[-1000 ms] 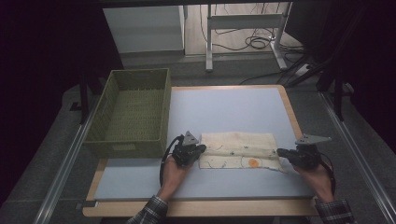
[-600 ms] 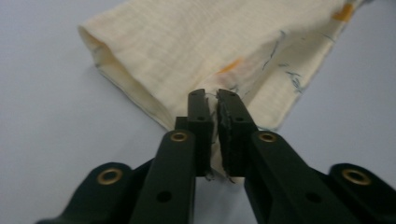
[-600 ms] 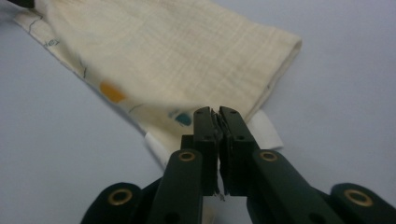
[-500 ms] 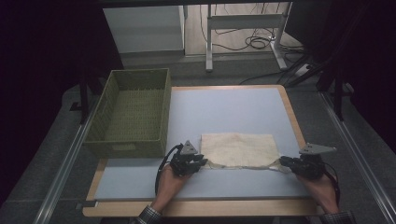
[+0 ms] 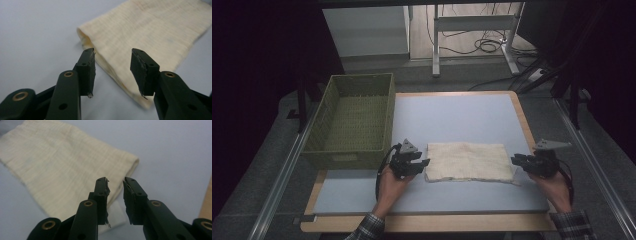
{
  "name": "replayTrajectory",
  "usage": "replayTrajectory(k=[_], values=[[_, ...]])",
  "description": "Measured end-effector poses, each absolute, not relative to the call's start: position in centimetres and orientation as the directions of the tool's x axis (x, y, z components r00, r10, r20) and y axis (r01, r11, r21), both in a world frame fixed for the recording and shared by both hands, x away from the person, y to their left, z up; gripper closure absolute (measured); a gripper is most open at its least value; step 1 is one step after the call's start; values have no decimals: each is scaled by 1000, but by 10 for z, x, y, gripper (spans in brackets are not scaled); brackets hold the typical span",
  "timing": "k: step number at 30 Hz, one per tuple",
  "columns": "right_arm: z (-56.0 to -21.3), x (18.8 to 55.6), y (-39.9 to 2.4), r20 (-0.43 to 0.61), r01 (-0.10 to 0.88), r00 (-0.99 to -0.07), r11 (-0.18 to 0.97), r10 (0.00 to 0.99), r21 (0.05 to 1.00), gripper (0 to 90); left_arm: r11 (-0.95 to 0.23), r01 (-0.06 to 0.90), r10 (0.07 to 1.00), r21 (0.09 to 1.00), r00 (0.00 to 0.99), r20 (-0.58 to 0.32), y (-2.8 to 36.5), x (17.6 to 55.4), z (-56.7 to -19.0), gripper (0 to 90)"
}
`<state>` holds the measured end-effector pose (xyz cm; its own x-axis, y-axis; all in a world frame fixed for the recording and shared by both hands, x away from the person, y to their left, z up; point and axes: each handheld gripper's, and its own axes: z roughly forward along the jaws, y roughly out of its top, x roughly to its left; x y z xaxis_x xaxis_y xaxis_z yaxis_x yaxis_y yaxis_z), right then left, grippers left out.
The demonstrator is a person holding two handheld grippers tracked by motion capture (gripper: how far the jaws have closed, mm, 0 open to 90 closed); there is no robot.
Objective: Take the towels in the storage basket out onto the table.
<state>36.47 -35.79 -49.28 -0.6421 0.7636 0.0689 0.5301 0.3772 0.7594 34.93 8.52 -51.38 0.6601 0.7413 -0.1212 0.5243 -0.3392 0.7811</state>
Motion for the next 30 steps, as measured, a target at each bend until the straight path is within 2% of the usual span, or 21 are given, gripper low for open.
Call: replayTrajectory(k=[3, 5, 8, 12, 15, 17, 18, 19, 21, 22, 24, 29, 30], values=[[-492, 385, -349, 66, 529, -643, 381, 763, 758, 727, -345, 524, 750, 779, 653, -107, 81, 360, -513, 601], [-492, 398, -343, 53, 525, -644, 390, 763, 756, 729, -322, 533, 767, 782, 631, -115, 75, 380, -511, 645], [-492, 416, -334, 35, 528, -635, 400, 772, 749, 728, -313, 551, 785, 774, 609, -116, 70, 400, -511, 661], [-499, 432, -330, 19, 546, -621, 415, 783, 727, 691, -329, 582, 792, 744, 599, -119, 67, 416, -519, 635], [-511, 441, -327, 15, 562, -621, 431, 784, 706, 646, -355, 598, 798, 718, 594, -101, 62, 423, -530, 548], [-516, 441, -327, 25, 563, -623, 426, 782, 708, 670, -369, 600, 797, 710, 597, -90, 61, 425, -536, 552], [-517, 440, -327, 41, 572, -619, 415, 784, 707, 713, -359, 596, 799, 718, 594, -93, 62, 424, -537, 560], [-516, 438, -326, 54, 577, -628, 418, 777, 701, 796, -358, 596, 797, 719, 596, -97, 62, 424, -537, 597], [-514, 436, -324, 51, 578, -640, 436, 767, 690, 847, -372, 587, 770, 719, 628, -115, 62, 425, -537, 701], [-511, 436, -321, 16, 569, -650, 473, 760, 673, 859, -382, 581, 744, 719, 655, -135, 62, 425, -536, 827], [-507, 439, -321, -16, 555, -650, 489, 759, 673, 861, -368, 574, 743, 732, 655, -140, 64, 424, -534, 854], [-498, 455, -323, -11, 553, -631, 460, 776, 694, 861, -317, 561, 744, 765, 647, -167, 65, 420, -527, 859], [-494, 468, -323, -14, 551, -624, 452, 782, 702, 860, -319, 549, 744, 773, 650, -155, 63, 417, -521, 859]])
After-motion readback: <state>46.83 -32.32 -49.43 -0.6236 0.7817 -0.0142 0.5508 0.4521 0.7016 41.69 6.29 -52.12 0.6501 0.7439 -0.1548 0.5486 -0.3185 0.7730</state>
